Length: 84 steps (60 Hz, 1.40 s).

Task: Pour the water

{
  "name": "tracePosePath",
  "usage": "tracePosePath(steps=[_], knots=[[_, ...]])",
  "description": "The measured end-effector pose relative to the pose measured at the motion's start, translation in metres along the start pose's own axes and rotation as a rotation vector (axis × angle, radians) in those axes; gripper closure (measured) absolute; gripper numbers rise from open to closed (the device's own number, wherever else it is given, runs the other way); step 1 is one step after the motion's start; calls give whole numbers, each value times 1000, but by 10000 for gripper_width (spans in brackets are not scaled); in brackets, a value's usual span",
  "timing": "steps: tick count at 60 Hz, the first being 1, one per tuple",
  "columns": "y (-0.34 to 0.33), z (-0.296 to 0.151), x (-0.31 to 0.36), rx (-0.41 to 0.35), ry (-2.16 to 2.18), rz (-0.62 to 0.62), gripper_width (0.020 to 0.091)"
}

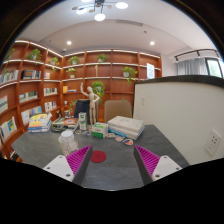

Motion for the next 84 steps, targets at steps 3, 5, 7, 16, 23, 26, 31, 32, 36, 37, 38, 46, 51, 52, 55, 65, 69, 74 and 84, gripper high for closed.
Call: tracePosePath(steps=[3,5,7,16,23,26,31,32,36,37,38,46,51,52,55,65,69,74,84], knots=[[3,10,11,-8,11,-16,234],[4,21,17,-10,12,-39,245],[6,33,24,-12,10,-62,246],[8,74,57,-28,8,-160,243],[23,85,92,-44,26,-220,242],[32,88,106,-44,39,-240,241],[49,84,124,-56,51,-254,236],[52,83,127,-63,51,-254,236],[66,80,136,-85,42,-247,235],[70,79,135,-86,41,-241,236],[74,79,138,-90,37,-232,235],[99,72,142,-123,18,-180,271],[112,74,141,-102,-11,-147,340],[113,74,143,-101,-16,-141,362],[116,73,141,-97,-25,-137,456],[121,73,144,-85,-38,-129,695],[119,74,144,-92,-49,-128,741],[120,73,145,-101,-69,-121,780],[121,71,150,-93,-128,-120,781]])
Point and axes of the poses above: the point between the fingertips, and its own axes, seen from behind it with the camera up: x to the left, z down, y forward, the way the camera looks, the point moved 2 cm from there along -y, backward, against the way the camera looks, and after that the axes turned 3 degrees about -z, right-handed, at the moved point
